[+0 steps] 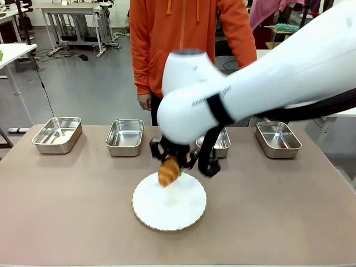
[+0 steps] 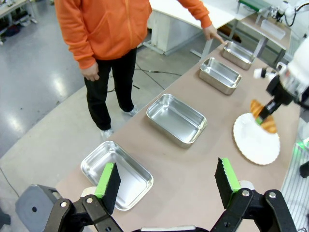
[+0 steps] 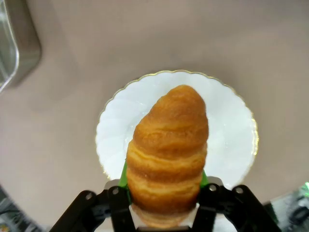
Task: Place the bread in the container.
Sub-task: Place the Butter Roll into the Airtight Container indicated by the human.
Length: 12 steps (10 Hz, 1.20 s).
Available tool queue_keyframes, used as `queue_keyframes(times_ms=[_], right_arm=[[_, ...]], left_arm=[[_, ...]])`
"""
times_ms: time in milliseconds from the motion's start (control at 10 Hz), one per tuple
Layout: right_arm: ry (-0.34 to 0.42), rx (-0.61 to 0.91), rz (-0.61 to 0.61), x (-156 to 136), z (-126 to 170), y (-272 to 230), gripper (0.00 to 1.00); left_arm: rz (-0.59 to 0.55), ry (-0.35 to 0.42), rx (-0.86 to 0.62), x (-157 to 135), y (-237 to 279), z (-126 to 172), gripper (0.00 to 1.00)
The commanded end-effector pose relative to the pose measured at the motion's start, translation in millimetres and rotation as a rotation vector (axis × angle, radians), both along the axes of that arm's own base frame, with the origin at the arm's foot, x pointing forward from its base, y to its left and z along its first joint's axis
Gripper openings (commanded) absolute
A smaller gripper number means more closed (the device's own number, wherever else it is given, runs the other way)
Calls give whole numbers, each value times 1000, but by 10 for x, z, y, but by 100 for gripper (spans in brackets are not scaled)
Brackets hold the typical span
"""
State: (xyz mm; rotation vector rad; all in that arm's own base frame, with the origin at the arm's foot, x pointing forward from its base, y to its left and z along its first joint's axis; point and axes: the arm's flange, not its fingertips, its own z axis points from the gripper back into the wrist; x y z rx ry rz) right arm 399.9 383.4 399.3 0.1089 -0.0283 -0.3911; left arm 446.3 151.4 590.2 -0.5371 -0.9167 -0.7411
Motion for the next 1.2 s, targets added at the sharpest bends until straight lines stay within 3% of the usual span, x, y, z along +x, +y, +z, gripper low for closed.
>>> queue_keyframes(times_ms=[0, 300, 500, 700, 800, 900, 1000, 1100], right_arm=[[7, -19, 48, 142, 577, -423, 56], [-39, -116, 337, 568, 1062, -1369, 56], [-34, -85, 486, 902, 1060, -1943, 56], [-46, -126, 624, 1168, 830, -2302, 56], [-81, -75, 692, 1186, 725, -2462, 56], [-28, 77, 653, 1131, 713, -2366, 56], [-39, -119, 620, 1177, 785, -2428, 56], [-39, -119, 620, 1177, 785, -2428, 56]], left_arm=[[-8, -17, -13, -11, 0, 1, 100], [-8, -17, -13, -11, 0, 1, 100], [-8, -17, -13, -11, 0, 1, 100], [-8, -17, -13, -11, 0, 1, 100], [-8, -17, -13, -11, 0, 1, 100], [-8, -17, -13, -11, 0, 1, 100], [-8, -17, -13, -11, 0, 1, 100], [-8, -17, -13, -11, 0, 1, 100]])
